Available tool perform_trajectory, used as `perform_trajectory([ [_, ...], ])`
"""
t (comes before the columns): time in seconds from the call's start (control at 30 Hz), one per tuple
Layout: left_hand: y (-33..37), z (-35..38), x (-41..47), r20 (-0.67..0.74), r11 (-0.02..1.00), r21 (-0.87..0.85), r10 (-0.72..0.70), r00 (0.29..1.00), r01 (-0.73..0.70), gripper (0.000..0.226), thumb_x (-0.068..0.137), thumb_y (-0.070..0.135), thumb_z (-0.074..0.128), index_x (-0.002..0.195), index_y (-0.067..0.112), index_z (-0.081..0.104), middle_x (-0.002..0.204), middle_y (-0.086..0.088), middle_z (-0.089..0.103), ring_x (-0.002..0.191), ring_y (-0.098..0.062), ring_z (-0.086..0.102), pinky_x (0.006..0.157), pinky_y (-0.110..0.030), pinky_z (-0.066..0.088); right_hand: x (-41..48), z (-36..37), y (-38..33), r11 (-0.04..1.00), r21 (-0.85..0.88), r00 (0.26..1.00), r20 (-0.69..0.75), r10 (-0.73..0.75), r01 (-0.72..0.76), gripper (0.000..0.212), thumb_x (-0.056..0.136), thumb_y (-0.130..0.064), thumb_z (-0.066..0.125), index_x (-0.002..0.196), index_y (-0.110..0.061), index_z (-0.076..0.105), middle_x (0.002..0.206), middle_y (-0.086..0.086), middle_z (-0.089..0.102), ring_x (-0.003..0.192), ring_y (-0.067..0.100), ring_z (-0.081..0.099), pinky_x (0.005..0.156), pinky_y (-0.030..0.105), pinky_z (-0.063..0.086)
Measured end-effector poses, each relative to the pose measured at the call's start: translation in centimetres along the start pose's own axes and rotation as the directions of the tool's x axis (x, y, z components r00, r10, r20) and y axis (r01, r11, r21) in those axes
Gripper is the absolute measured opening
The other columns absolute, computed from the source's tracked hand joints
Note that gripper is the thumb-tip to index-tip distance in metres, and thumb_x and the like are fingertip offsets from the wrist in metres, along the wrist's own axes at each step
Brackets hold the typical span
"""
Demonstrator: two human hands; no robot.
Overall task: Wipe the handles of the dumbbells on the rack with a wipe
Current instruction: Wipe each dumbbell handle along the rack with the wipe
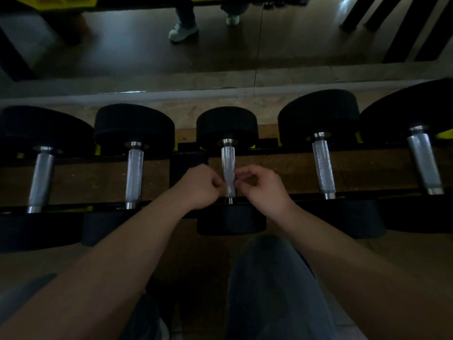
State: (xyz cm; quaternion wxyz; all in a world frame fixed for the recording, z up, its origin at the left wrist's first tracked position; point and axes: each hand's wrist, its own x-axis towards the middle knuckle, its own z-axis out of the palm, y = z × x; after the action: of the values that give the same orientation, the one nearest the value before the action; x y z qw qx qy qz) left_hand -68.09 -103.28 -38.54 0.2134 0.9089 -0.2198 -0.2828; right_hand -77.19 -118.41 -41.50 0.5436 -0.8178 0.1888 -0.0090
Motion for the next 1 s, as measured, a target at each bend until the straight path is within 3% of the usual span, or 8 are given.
perform_trajectory([
  [0.3,0.6,0.8,4.8,-0.312,0.756,-0.653,-0.212,0.926,-0.046,0.012,0.097,0.029,0.063,0.098,0.024,0.074,0.098,0.001,0.073,0.093,-0.015,0.068,0.09,-0.034,0.056,0.4,0.1,0.0,0.999,0.039,0.999,0.032,0.02,-0.022,0.022,0.094,-0.017,0.067,0.112,-0.03,0.066,0.104,-0.013,0.064,0.098,-0.004,0.059,0.073,0.013,0.041],
  [0.4,0.5,0.4,5.0,-0.206,0.653,-0.758,-0.256,0.944,0.012,0.012,0.096,0.027,0.064,0.086,0.026,0.071,0.081,0.002,0.071,0.077,-0.014,0.065,0.079,-0.035,0.057,0.4,0.1,0.1,0.998,0.055,0.999,0.028,0.026,-0.027,0.021,0.095,-0.017,0.065,0.112,-0.027,0.067,0.104,-0.011,0.065,0.098,-0.003,0.059,0.075,0.012,0.042],
  [0.53,-1.0,0.4,1.4,0.08,0.828,-0.522,-0.193,0.978,0.206,0.017,0.096,0.026,0.064,0.096,0.012,0.073,0.069,0.0,0.064,0.067,-0.013,0.057,0.065,-0.026,0.046,0.5,0.4,0.2,0.999,0.046,1.0,0.002,0.012,-0.012,0.017,0.094,-0.017,0.066,0.108,-0.027,0.068,0.101,-0.009,0.067,0.096,-0.001,0.061,0.077,0.015,0.043],
  [0.6,-1.2,1.0,0.2,0.123,0.808,-0.538,-0.206,0.971,0.239,0.012,0.096,0.02,0.063,0.102,0.012,0.071,0.076,-0.001,0.065,0.07,-0.011,0.058,0.065,-0.023,0.048,0.5,0.5,0.3,0.999,0.035,1.0,-0.007,0.001,-0.001,0.017,0.095,-0.017,0.064,0.106,-0.029,0.068,0.1,-0.009,0.066,0.096,0.0,0.061,0.077,0.014,0.042],
  [0.7,0.0,1.0,1.9,0.081,0.485,-0.851,-0.261,0.962,0.203,0.008,0.097,0.011,0.062,0.095,0.013,0.07,0.075,-0.002,0.065,0.064,-0.008,0.057,0.063,-0.02,0.052,0.5,0.5,0.4,0.999,0.047,1.0,-0.012,0.01,-0.01,0.017,0.095,-0.016,0.063,0.106,-0.029,0.067,0.1,-0.009,0.066,0.096,-0.001,0.061,0.075,0.013,0.041],
  [0.77,0.6,0.6,4.4,-0.022,0.405,-0.907,-0.316,0.949,0.114,0.012,0.098,0.012,0.06,0.093,0.013,0.071,0.076,-0.003,0.066,0.066,-0.01,0.059,0.069,-0.025,0.055,0.7,0.5,0.6,0.999,0.042,1.0,-0.006,0.019,-0.019,0.016,0.095,-0.017,0.063,0.108,-0.027,0.068,0.101,-0.008,0.066,0.097,0.001,0.061,0.077,0.016,0.042],
  [0.9,-0.1,0.9,5.3,-0.082,0.612,-0.782,-0.286,0.955,0.117,0.02,0.099,0.018,0.058,0.106,0.008,0.074,0.076,-0.002,0.066,0.063,-0.01,0.059,0.067,-0.026,0.05,1.0,0.7,0.9,0.998,0.037,0.999,-0.021,0.049,-0.048,0.017,0.094,-0.017,0.064,0.109,-0.025,0.069,0.102,-0.007,0.066,0.1,0.005,0.062,0.087,0.024,0.047],
  [1.0,-1.2,1.4,2.8,0.155,0.949,-0.267,-0.127,0.98,0.165,0.022,0.099,0.017,0.056,0.115,0.01,0.069,0.087,0.002,0.06,0.072,-0.009,0.055,0.059,-0.022,0.043,1.1,0.7,1.0,0.998,0.042,0.999,-0.025,0.047,-0.046,0.016,0.095,-0.017,0.063,0.105,-0.028,0.069,0.101,-0.008,0.066,0.099,0.005,0.062,0.087,0.023,0.047],
])
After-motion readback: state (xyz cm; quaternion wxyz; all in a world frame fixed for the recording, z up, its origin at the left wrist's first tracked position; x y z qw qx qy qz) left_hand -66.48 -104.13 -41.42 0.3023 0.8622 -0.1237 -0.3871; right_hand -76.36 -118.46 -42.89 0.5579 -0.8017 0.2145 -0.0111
